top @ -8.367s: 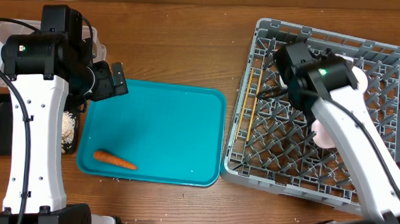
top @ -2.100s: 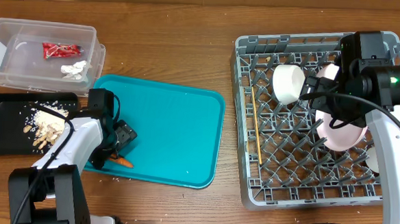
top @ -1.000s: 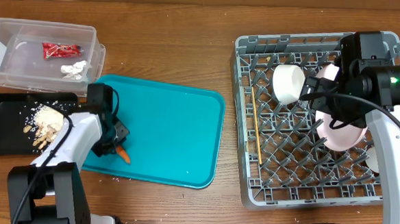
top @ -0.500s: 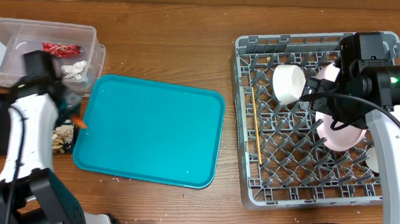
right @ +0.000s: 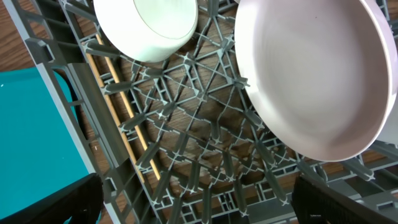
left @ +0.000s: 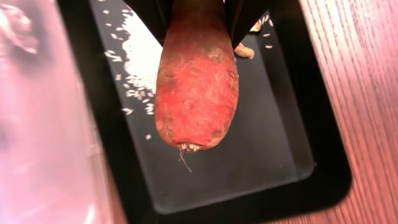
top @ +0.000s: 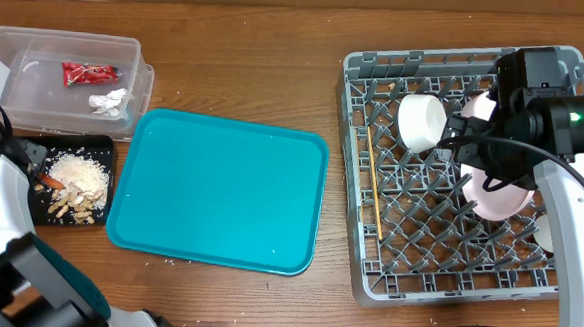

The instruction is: Sort waste into correct bins and load items into the dishwasher

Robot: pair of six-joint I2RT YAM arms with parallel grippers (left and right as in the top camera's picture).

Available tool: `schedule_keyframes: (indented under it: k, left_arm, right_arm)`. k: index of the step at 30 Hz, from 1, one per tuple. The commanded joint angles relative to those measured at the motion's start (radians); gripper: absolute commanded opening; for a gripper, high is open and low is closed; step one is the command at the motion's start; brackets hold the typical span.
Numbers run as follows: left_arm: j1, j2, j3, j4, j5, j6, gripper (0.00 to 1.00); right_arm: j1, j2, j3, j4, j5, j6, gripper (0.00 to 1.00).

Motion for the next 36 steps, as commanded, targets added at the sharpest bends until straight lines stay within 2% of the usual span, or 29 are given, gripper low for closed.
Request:
schedule_keyframes:
  k: [1,8,10,12,16,19,21,25,32,36]
  left_arm:
    - [0.000,0.085,0.017,0.006,-0.015,0.008,0.15]
    - [0.000,0.192,0.017,-0.002,-0.014,0.008,0.15]
    - [0.000,0.202,0.017,-0.006,-0.015,0.008,0.18]
    - [0.000,0.204,0.017,-0.008,-0.014,0.009,0.24]
    - [0.000,0.204,0.017,-0.007,-0.014,0.028,0.51]
    - [0.000,0.204,0.017,-0.007,-0.015,0.066,0.65]
    - [0.000,0.204,0.017,-0.009,-0.011,0.089,0.71]
    - [-0.006,0.192,0.022,-0.026,0.024,0.090,0.91]
    - [-0.068,0.082,0.080,-0.077,0.045,0.096,0.96]
    - [-0.147,-0.011,0.104,-0.080,0.154,0.187,1.00]
  right_arm:
    - [-0.003,0.000,-0.001,0.002,0.005,0.001,0.99]
    - [-0.003,0.000,-0.001,0.002,0.006,0.001,0.99]
    - [-0.003,0.000,-0.001,0.002,0.005,0.001,0.99]
    - [-0.003,0.000,-0.001,0.002,0.005,0.001,0.99]
    - [-0.003,0.000,-0.001,0.002,0.005,0.001,0.99]
    - [-0.003,0.000,-0.001,0.002,0.006,0.001,0.99]
    - [-0.003,0.000,-0.001,0.002,0.006,0.001,0.99]
    - [-0.003,0.000,-0.001,0.003,0.006,0.000,1.00]
    - [-0.002,0.000,-0.001,0.045,0.005,0.008,1.00]
    - [0.000,0.000,-0.001,0.129,-0.060,0.049,1.00]
